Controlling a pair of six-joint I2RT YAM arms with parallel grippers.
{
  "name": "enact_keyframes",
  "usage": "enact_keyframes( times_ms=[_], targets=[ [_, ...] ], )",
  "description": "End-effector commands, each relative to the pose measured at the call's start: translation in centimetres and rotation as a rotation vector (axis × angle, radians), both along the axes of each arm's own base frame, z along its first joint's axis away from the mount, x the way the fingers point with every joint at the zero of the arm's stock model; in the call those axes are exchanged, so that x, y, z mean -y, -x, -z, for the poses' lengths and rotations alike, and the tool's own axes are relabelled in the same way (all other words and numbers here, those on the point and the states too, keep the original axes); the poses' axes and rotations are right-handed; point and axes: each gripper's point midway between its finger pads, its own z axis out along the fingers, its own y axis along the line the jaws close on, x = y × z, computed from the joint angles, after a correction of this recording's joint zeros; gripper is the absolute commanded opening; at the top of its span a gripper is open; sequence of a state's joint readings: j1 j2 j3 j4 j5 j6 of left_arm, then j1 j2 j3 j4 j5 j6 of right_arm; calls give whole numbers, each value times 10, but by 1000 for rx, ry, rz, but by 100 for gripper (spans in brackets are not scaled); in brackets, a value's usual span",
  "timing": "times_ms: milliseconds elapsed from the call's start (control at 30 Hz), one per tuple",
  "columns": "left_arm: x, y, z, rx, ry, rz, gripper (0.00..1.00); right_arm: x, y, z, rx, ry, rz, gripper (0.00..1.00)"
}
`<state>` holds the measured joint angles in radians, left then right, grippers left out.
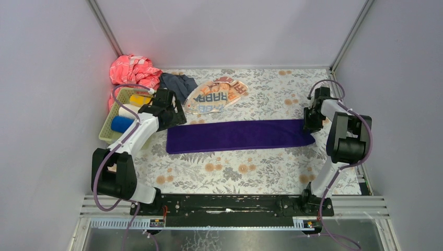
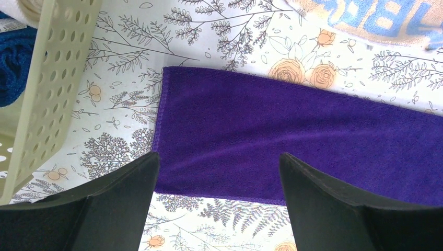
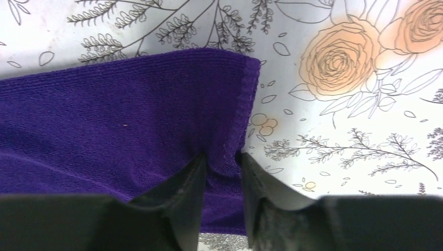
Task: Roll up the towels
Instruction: Fold the towel at the center of the board.
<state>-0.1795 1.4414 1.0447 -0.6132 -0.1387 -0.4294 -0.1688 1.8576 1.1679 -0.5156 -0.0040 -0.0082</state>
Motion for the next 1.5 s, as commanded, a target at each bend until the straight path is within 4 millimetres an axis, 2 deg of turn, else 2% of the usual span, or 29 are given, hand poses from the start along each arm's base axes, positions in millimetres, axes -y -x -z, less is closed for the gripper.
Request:
enact_keyframes(
  times_ms=[0, 100, 167, 267, 367, 433, 533, 633, 700, 767, 833, 967, 1367, 1467],
  targets=[
    [-4, 0, -6, 30, -21, 3, 84, -19, 57, 46, -263, -49, -34, 29],
    [-5, 1, -7, 36, -29, 0, 84, 5, 49, 40, -258, 56, -6, 10],
    [-5, 2, -7, 37, -30, 2, 84, 30, 39, 28, -230, 134, 46, 0],
    [-6, 2, -7, 36, -33, 0, 84, 76, 26, 0, -168, 267, 158, 0],
    [-6, 1, -8, 40, -34, -2, 84, 127, 20, -40, -111, 474, 269, 0],
    [-6, 2, -7, 38, -35, 0, 85, 150, 18, -62, -71, 560, 332, 0],
    [-5, 2, -7, 39, -31, 1, 85, 168, 13, -84, -26, 639, 391, 0],
    [-5, 2, -7, 37, -29, 4, 85, 164, 6, -93, -3, 611, 392, 0],
    [-4, 1, -7, 36, -28, 6, 85, 148, -1, -92, 24, 532, 365, 0],
    [-4, 2, -6, 35, -25, 6, 85, 120, -7, -90, 66, 426, 321, 0],
    [-3, 1, -6, 33, -21, 9, 85, 76, -18, -90, 120, 299, 245, 0],
    [-1, 1, -6, 32, -13, 13, 85, -9, -27, -93, 151, 51, 130, 0],
    [6, 2, -2, 17, 17, 39, 85, -208, -28, -122, 209, -352, -97, 0],
    [9, 2, -1, 14, 30, 49, 85, -249, -24, -125, 211, -397, -130, 0]
  ],
)
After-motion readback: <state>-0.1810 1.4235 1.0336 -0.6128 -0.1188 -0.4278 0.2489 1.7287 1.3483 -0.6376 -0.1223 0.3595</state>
